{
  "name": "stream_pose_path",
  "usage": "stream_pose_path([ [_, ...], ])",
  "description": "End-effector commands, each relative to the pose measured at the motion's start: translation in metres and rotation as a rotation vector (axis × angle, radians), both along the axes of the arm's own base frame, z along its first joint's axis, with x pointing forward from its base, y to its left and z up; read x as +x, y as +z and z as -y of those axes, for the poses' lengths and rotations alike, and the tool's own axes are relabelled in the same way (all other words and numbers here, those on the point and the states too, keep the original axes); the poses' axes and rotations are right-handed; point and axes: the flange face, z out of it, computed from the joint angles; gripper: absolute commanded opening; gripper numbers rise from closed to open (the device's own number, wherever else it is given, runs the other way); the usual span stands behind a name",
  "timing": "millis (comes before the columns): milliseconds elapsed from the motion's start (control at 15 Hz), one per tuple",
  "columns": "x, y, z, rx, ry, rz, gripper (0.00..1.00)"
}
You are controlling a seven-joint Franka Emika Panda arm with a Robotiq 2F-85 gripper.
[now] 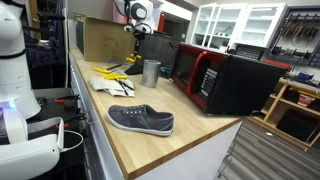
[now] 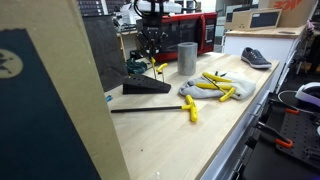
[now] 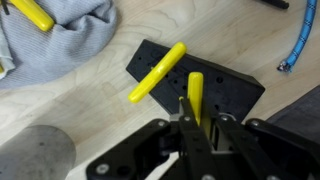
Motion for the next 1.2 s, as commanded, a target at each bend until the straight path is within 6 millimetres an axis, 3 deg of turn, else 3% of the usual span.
stream_pose_path([
  [0, 0.0066, 0.0041, -0.0086, 0.008, -0.005, 0.004, 0.04],
  [1133, 0.0014, 0.0011, -0.0095, 0.007, 0.001, -0.040, 0.04],
])
